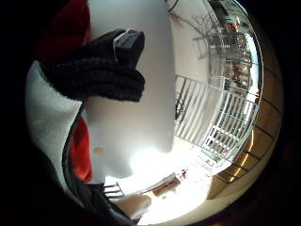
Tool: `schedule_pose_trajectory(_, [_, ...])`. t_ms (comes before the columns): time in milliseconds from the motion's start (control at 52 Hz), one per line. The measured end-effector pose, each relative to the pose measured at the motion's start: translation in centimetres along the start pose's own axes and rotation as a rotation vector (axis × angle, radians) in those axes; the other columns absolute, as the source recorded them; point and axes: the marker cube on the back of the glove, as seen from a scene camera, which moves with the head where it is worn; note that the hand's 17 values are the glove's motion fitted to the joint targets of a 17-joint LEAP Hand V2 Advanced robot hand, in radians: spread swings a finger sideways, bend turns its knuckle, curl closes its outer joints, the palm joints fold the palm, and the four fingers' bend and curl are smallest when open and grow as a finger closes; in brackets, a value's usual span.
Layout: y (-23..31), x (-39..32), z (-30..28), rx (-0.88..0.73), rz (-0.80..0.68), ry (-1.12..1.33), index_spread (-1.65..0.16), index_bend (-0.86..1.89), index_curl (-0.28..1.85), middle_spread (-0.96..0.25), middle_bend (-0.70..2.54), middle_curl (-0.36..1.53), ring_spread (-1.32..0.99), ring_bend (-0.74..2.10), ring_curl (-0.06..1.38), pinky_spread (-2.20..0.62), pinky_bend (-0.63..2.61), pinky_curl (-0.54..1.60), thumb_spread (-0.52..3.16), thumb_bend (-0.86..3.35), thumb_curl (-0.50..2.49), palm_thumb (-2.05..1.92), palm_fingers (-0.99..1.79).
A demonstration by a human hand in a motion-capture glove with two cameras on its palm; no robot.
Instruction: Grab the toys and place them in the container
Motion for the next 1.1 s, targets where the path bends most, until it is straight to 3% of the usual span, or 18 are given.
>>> schedule_pose_trajectory(77, [0.0,0.2,0.2,0.001,-0.006,-0.029,-0.34,0.26,0.29,-0.06,0.09,0.22,-0.04,0.35,0.23,-0.16,1.29,0.37,1.21,0.28,0.38,0.59,0.17])
schedule_pose_trajectory(212, [0.2,0.1,-0.2,0.053,0.007,-0.052,-0.34,0.56,0.41,-0.08,0.13,0.2,-0.13,0.43,0.26,-0.26,1.19,0.35,1.28,0.33,0.39,0.66,0.38])
schedule_pose_trajectory(288, [0.6,-0.1,-0.7,0.106,0.023,-0.035,-0.32,0.68,0.45,-0.14,0.29,0.25,-0.22,0.54,0.28,-0.32,1.02,0.29,1.32,0.38,0.42,0.74,0.73])
schedule_pose_trajectory(346, [0.8,-0.1,-1.1,0.152,0.041,-0.014,-0.31,0.7,0.49,-0.17,0.33,0.27,-0.27,0.56,0.3,-0.34,0.98,0.29,1.32,0.39,0.43,0.76,0.77])
schedule_pose_trajectory(365, [0.8,-0.1,-1.3,0.17,0.05,-0.009,-0.29,0.74,0.51,-0.19,0.42,0.3,-0.3,0.61,0.32,-0.36,0.94,0.28,1.28,0.38,0.45,0.78,0.94])
schedule_pose_trajectory(462, [0.7,-0.4,-1.8,0.27,0.085,0.052,-0.27,0.71,0.53,-0.25,0.69,0.39,-0.38,0.72,0.36,-0.41,0.78,0.25,1.11,0.39,0.53,0.87,1.22])
schedule_pose_trajectory(558, [0.2,-0.6,-2.3,0.318,0.108,0.124,-0.25,0.73,0.59,-0.27,0.89,0.47,-0.41,0.88,0.42,-0.45,0.68,0.25,1.02,0.49,0.61,1.02,1.37])
schedule_pose_trajectory(750, [-0.3,-1.2,-2.8,0.273,0.108,0.056,-0.23,0.84,0.69,-0.27,1.06,0.53,-0.4,1.04,0.47,-0.51,0.69,0.28,0.88,0.63,0.75,1.13,1.37])
schedule_pose_trajectory(885, [0.1,-3.2,-5.1,0.26,0.111,0.026,-0.22,0.83,0.74,-0.26,1.14,0.55,-0.37,1.1,0.48,-0.49,0.71,0.31,1.05,0.78,0.8,1.14,1.32])
schedule_pose_trajectory(1096, [0.8,-7.1,-13.1,0.377,0.165,-0.007,-0.26,0.54,0.79,-0.3,0.99,0.53,-0.39,1.17,0.49,-0.48,0.91,0.39,0.66,0.38,0.83,0.71,0.98])
